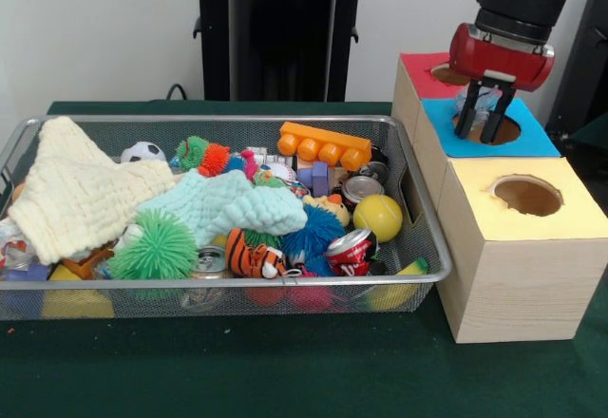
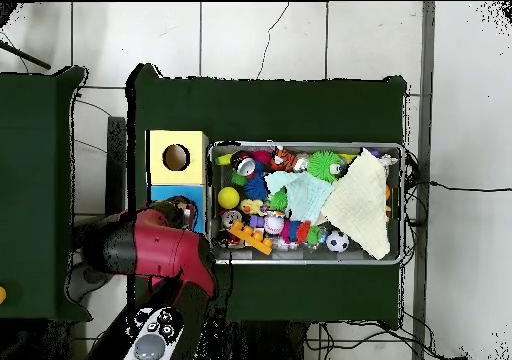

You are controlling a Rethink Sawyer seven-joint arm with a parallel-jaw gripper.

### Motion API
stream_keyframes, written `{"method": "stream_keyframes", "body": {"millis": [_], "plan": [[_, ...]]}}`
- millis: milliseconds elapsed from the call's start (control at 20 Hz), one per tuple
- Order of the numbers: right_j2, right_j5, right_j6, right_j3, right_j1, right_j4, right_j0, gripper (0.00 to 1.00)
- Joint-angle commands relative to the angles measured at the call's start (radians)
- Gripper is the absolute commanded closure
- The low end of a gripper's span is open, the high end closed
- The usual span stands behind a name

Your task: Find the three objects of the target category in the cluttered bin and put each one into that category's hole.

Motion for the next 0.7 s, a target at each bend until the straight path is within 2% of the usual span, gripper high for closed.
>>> {"method": "stream_keyframes", "body": {"millis": [50,700], "plan": [[0.073,-0.047,0.291,0.046,0.072,0.047,-0.003,1.0],[0.004,0.007,0.326,0.044,0.077,0.091,0.075,1.0]]}}
